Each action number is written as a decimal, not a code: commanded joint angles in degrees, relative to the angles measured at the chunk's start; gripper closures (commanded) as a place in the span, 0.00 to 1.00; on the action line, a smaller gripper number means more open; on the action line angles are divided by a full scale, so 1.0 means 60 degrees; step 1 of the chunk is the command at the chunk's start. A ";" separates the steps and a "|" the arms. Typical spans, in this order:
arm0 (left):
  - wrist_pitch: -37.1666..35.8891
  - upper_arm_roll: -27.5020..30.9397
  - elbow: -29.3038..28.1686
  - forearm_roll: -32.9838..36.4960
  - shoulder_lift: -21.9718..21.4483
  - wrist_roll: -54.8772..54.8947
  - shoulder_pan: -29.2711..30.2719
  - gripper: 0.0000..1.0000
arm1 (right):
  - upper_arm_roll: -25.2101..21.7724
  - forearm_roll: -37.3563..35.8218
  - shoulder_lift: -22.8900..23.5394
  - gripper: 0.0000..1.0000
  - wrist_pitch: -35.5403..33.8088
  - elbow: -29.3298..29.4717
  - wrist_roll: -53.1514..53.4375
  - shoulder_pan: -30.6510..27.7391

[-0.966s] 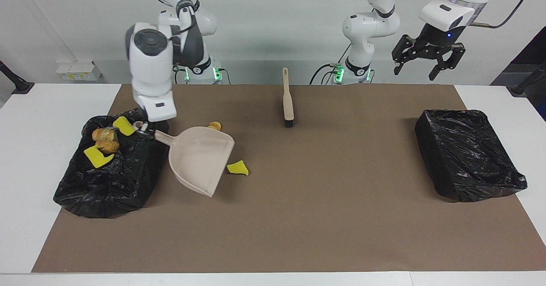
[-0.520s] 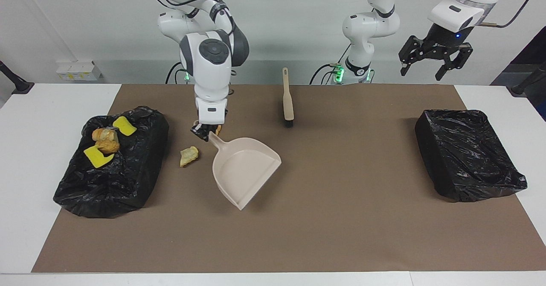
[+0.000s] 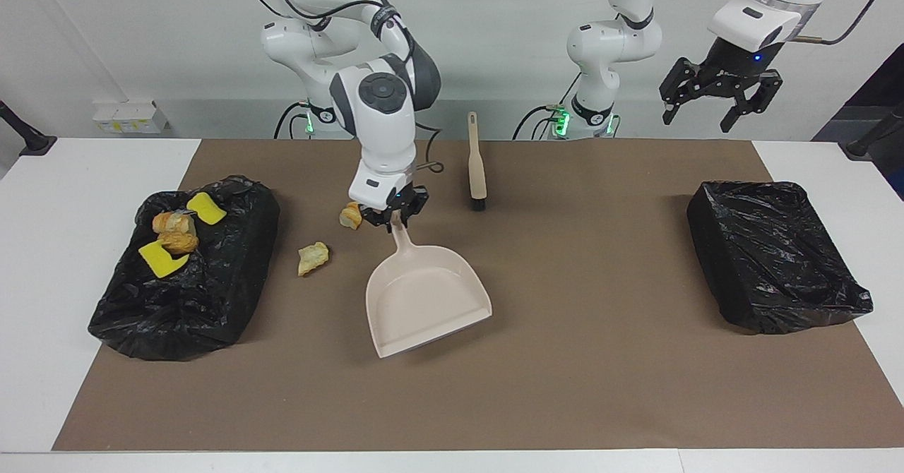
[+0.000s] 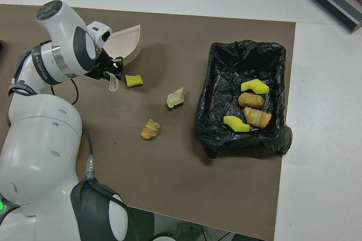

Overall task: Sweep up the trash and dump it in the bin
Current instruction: 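Bring the empty dustpan back to the table center with the right gripper, then grasp the dustpan with the left gripper while the right gripper grasps the brush, then sweep the yellow sponge and roll into the dustpan with the right gripper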

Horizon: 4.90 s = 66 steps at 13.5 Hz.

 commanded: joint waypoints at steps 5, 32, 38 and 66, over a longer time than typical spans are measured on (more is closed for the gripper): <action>-0.0006 0.1113 -0.0196 0.0136 -0.0227 -0.0045 -0.0919 0.00 | -0.0034 0.0085 0.2920 1.00 -0.0057 0.2708 0.3706 0.1383; 0.5571 0.2220 -0.2554 0.1026 0.2391 -0.4169 -0.6285 0.00 | 0.0493 0.3044 -0.2657 0.15 0.2814 -0.5519 0.6228 0.4403; 0.7360 0.2220 -0.3198 0.1088 0.3259 -0.5391 -0.7019 0.00 | 0.0493 0.3073 -0.2642 0.46 0.2800 -0.5726 0.6259 0.4374; 0.6527 0.2308 -0.3827 0.2245 0.2718 -0.0181 -0.6289 1.00 | 0.0464 0.1813 -0.5457 1.00 0.0306 -0.8012 0.5204 -0.1502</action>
